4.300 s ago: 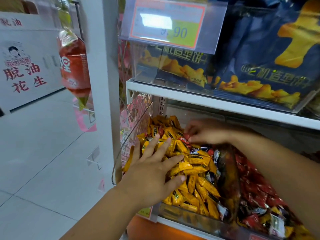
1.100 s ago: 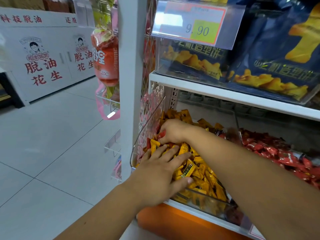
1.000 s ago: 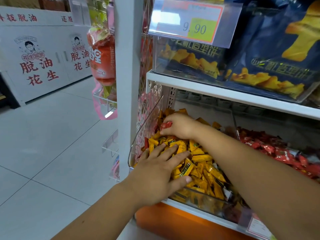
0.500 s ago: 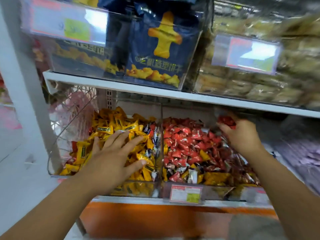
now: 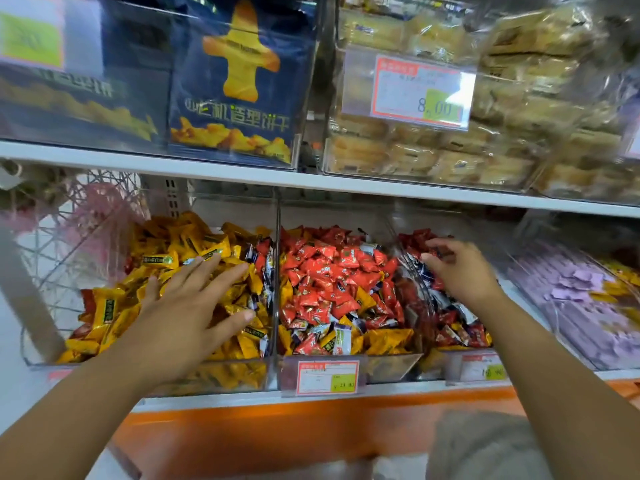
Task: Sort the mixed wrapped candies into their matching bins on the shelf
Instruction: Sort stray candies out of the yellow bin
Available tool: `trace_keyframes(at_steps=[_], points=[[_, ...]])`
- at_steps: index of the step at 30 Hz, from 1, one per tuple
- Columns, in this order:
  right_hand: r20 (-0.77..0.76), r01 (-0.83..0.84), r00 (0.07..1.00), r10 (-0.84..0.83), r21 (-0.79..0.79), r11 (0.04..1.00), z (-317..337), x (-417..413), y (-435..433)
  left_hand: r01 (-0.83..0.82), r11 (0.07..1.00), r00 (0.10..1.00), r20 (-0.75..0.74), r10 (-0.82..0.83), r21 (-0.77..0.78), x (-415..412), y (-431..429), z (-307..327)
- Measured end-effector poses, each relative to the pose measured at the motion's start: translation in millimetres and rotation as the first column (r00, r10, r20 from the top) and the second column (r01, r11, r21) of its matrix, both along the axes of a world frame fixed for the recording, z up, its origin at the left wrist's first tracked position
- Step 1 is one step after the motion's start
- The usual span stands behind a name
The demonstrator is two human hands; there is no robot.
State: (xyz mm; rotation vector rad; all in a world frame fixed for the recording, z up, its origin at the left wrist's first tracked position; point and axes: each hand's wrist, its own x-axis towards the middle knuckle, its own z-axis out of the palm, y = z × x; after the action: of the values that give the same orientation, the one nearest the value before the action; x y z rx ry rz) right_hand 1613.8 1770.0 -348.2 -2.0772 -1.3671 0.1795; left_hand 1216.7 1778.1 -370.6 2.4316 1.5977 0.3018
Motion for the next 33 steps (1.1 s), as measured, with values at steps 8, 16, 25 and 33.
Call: trace_keyframes(at_steps=[8, 16, 25, 33], points=[[0.269, 0.14, 0.957, -0.105, -0.116, 0.983, 26.1, 3.9, -14.5, -0.007, 1.0, 1.0, -0.017, 0.007, 0.013, -18.7, -5.0, -1.4], [0.257, 0.013, 0.966, 0.031, -0.167, 0.986, 4.3, -11.2, -21.0, 0.032, 0.999, 0.999, 0.002, -0.032, -0.003, -2.7, -5.1, -0.9], [0.148, -0.196, 0.956, 0.253, -0.319, 0.928, 6.3, -15.4, -25.6, 0.045, 0.999, 0.999, -0.017, -0.045, -0.019, 8.3, -6.2, 0.2], [0.017, -0.162, 0.987, 0.161, 0.07, 0.984, 35.5, -35.4, -28.5, 0.033, 0.999, 0.999, -0.005, -0.033, -0.027, 1.3, -5.0, -1.6]])
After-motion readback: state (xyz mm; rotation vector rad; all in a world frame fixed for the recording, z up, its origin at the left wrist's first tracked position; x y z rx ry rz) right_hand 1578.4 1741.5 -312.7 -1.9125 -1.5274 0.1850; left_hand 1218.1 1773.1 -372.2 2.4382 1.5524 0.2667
